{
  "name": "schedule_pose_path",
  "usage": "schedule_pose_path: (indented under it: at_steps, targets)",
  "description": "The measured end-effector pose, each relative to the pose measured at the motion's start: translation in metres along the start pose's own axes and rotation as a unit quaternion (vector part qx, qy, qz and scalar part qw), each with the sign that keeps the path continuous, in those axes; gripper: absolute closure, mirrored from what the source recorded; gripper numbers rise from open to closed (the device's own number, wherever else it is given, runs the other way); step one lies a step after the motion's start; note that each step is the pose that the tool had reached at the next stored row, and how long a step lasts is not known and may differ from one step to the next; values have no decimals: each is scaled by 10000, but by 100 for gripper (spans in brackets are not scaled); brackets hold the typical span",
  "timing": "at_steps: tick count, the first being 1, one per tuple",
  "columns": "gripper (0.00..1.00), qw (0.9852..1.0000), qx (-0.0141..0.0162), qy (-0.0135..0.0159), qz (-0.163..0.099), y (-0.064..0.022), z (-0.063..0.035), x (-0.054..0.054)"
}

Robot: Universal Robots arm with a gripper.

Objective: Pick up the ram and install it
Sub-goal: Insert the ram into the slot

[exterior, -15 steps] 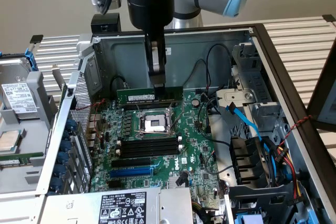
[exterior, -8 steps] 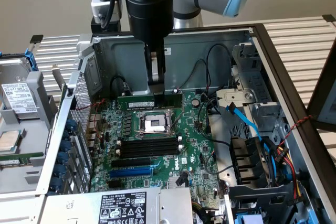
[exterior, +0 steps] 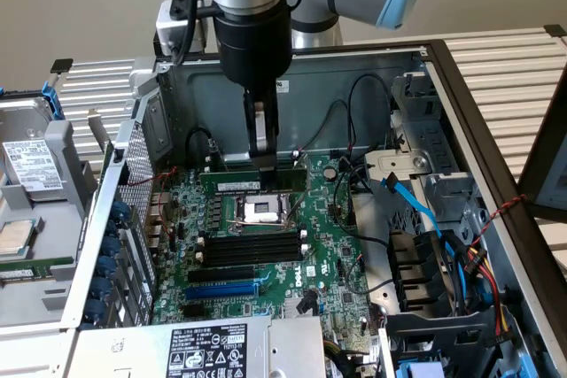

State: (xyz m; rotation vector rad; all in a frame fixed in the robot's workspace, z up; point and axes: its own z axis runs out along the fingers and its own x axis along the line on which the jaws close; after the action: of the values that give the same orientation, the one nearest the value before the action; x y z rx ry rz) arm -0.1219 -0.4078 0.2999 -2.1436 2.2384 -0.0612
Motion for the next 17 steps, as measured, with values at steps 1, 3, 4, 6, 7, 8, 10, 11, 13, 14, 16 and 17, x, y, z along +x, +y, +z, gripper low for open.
schedule_pose_path:
  at_steps: [1,3,4,6,7,8,10,11,13,14,16,17]
  targets:
    - [87,10000,0,0,3,3,18,0]
    - [87,10000,0,0,8,8,55,0]
    - [87,10000,0,1,11,11,72,1]
    - [87,10000,0,1,15,16,109,1]
    - [87,10000,1,1,16,18,126,1]
    - [87,10000,0,1,18,20,145,1]
    - [87,10000,0,1,20,25,182,1]
    - [87,10000,0,1,22,28,199,1]
    - [87,10000,0,1,25,32,235,2]
    - [87,10000,0,1,27,35,254,2]
    - [87,10000,0,2,34,41,288,2]
    - [87,10000,0,2,38,45,308,2]
